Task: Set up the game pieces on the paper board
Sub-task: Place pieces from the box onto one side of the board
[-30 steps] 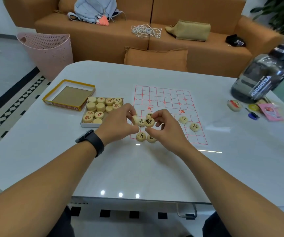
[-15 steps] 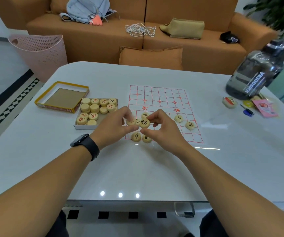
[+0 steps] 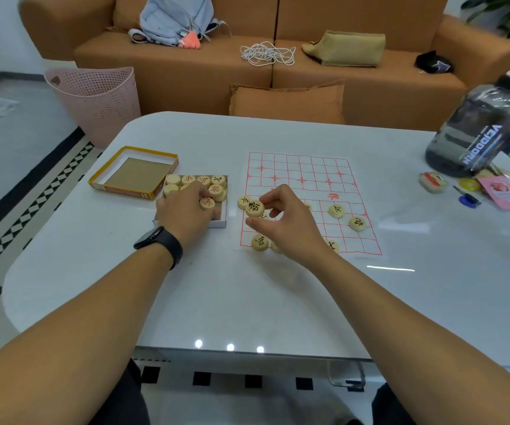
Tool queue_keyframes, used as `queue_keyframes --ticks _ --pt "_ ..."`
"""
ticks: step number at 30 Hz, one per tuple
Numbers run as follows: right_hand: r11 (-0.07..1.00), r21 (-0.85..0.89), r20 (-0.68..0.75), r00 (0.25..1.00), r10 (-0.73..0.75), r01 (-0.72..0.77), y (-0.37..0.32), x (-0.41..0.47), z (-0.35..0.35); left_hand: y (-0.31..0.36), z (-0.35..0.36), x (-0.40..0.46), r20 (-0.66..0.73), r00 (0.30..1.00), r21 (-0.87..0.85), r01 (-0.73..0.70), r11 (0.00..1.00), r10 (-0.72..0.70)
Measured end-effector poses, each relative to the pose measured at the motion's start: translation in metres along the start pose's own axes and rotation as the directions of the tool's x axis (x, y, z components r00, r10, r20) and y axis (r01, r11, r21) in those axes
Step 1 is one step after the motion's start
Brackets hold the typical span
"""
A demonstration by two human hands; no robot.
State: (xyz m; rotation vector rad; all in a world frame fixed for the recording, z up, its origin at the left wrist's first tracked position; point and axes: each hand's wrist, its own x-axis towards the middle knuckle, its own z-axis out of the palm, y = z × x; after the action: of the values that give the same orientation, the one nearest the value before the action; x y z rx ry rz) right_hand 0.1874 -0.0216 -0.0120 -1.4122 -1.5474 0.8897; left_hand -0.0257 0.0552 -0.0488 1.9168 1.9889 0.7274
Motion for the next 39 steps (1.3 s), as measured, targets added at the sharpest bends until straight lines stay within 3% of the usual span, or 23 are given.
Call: queue_keyframes --ticks 6,12,15,18,20,22,24,33,39 --pt "0.999 -0.041 0.003 1.000 0.000 0.000 0.003 -0.002 -0.003 0.013 0.005 0.009 0.017 1.000 0.131 0.003 0.991 -0.006" --pt "0.993 -0.120 0.006 1.000 -0.017 0.018 0.006 -0.004 -0.014 0.010 -0.001 0.011 0.066 0.997 0.144 0.035 0.989 -0.045" --pt "0.988 -0.157 0.006 1.000 0.003 -0.002 0.009 -0.007 -0.028 0.017 -0.004 0.007 0.030 1.000 0.076 -0.009 0.997 0.007" --pt "0.988 -0.153 -0.025 0.999 0.021 -0.024 0.012 -0.011 -0.042 0.033 -0.004 -0.004 -0.041 0.988 -0.043 -0.152 0.987 0.151" --pt "0.989 -0.145 -0.062 0.998 0.014 -0.023 0.013 -0.010 -0.047 0.054 -0.009 -0.018 0.041 0.971 -0.259 -0.216 0.941 0.234" --pt "0.990 -0.142 -0.076 0.997 -0.008 -0.003 0.012 -0.009 -0.049 0.074 -0.016 -0.035 0.208 0.944 -0.520 -0.116 0.846 0.258" --pt "0.991 -0.133 -0.053 0.998 -0.029 0.022 0.012 -0.010 -0.047 0.082 -0.017 -0.047 0.331 0.913 -0.628 0.024 0.778 0.239" --pt "0.980 -0.181 0.018 0.997 -0.080 0.082 0.016 -0.012 -0.042 0.075 -0.007 -0.049 0.472 0.873 -0.742 0.317 0.591 0.125" --pt "0.870 -0.451 0.039 0.978 -0.205 0.200 0.021 -0.008 -0.040 0.079 -0.006 -0.050 0.477 0.873 -0.748 0.344 0.568 0.099"
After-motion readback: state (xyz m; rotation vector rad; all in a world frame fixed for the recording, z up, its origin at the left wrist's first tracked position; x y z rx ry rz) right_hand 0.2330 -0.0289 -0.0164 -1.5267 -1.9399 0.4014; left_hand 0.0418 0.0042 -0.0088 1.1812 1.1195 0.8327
